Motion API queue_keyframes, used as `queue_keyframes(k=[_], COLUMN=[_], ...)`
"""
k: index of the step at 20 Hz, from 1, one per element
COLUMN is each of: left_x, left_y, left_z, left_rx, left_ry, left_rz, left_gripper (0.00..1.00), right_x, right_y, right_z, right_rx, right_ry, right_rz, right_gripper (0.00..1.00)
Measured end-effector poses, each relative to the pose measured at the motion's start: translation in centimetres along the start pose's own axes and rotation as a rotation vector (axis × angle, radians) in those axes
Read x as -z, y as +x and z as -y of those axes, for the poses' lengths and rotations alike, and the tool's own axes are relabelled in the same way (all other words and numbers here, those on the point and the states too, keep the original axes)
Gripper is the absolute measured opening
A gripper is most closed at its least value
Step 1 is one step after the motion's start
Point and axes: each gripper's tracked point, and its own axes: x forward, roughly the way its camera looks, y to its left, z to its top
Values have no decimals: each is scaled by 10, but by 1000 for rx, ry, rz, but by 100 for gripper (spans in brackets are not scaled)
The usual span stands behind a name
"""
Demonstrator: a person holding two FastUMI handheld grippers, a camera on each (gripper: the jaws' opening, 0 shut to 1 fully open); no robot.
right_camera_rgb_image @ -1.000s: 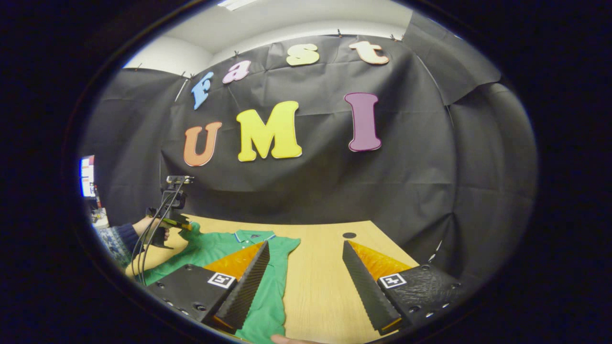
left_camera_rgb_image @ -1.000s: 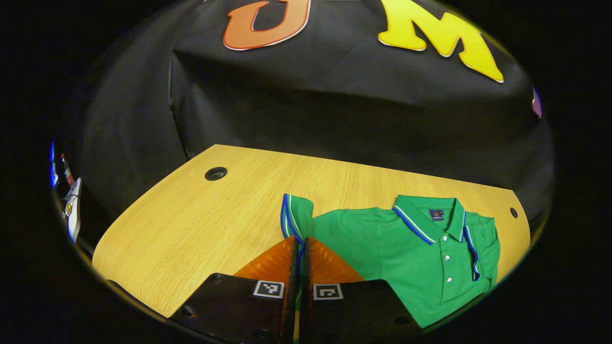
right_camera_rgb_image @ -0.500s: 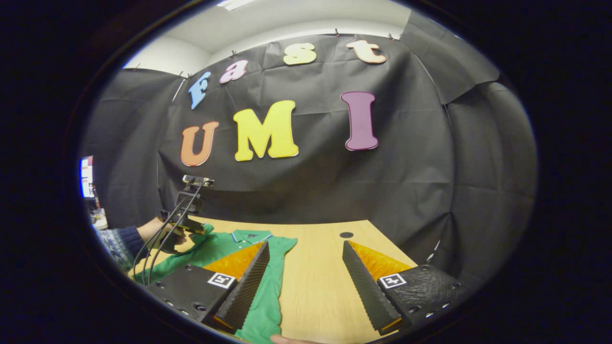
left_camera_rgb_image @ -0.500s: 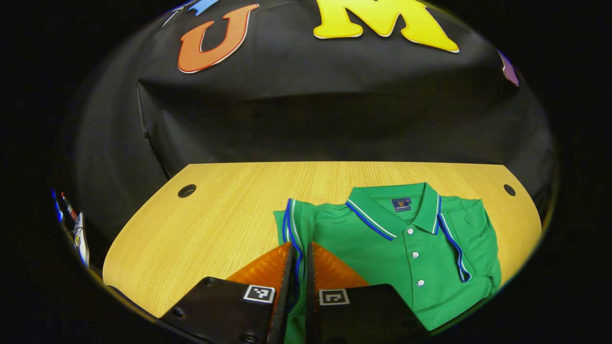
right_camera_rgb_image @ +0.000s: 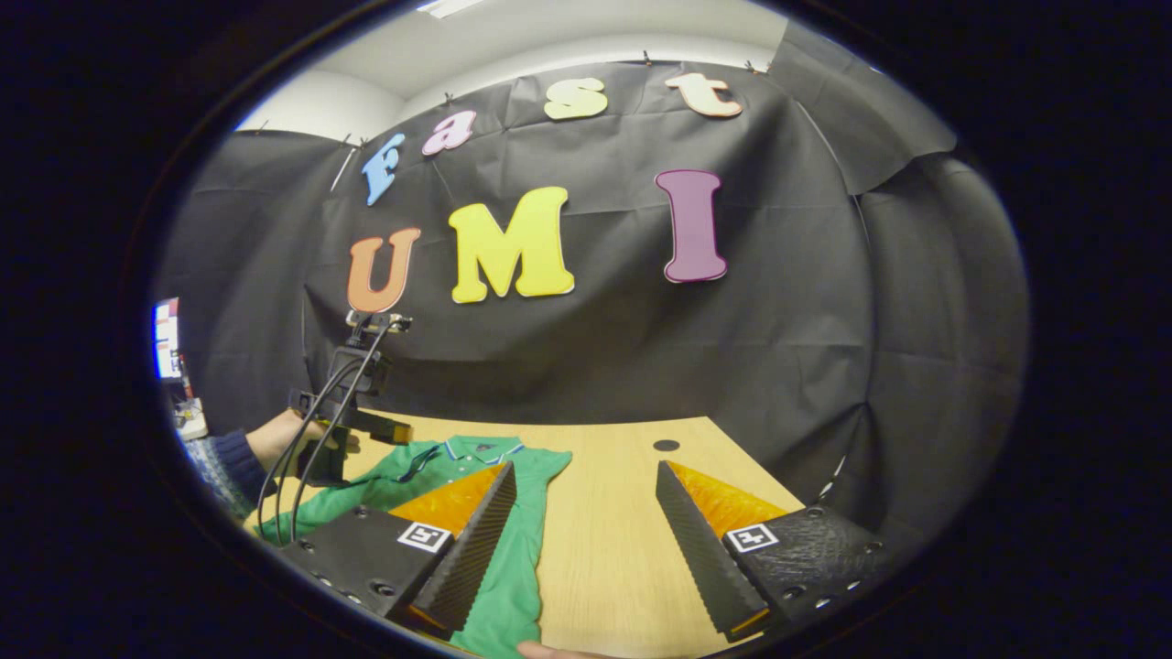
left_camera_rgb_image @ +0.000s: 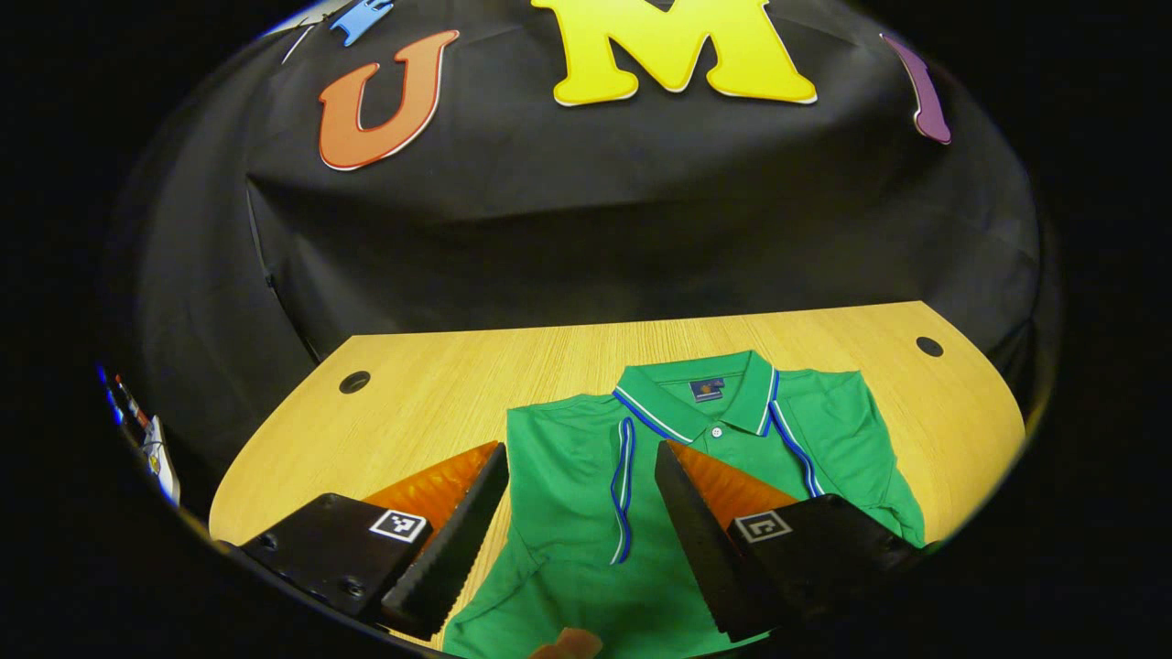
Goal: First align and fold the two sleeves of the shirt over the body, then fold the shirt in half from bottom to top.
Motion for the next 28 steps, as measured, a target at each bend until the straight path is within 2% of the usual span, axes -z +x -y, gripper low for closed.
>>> queue_keyframes(k=[7, 10, 13, 17, 23, 28], left_x=[-11, -10, -3, 17, 53, 83], left_y=[-80, -125, -175, -234, -278, -292], left_z=[-6, -18, -19, -14, -33, -53], left_rx=[36, 12, 14, 34, 13, 5], left_ry=[3, 15, 20, 36, 16, -58], left_rz=[127, 216, 306, 372, 388, 388], left_gripper=[100, 100, 100, 100, 100, 100], right_x=[-11, -13, -27, -22, -5, 20], right_y=[-20, -37, -58, -79, -105, -114], right_z=[-15, -23, -29, -41, -50, -47], right_rx=[-4, -13, -19, -36, -15, 7], right_ry=[-34, -32, -35, -33, -41, -47], right_rz=[32, 20, 58, 72, 57, 28], right_gripper=[92, 92, 93, 92, 93, 93])
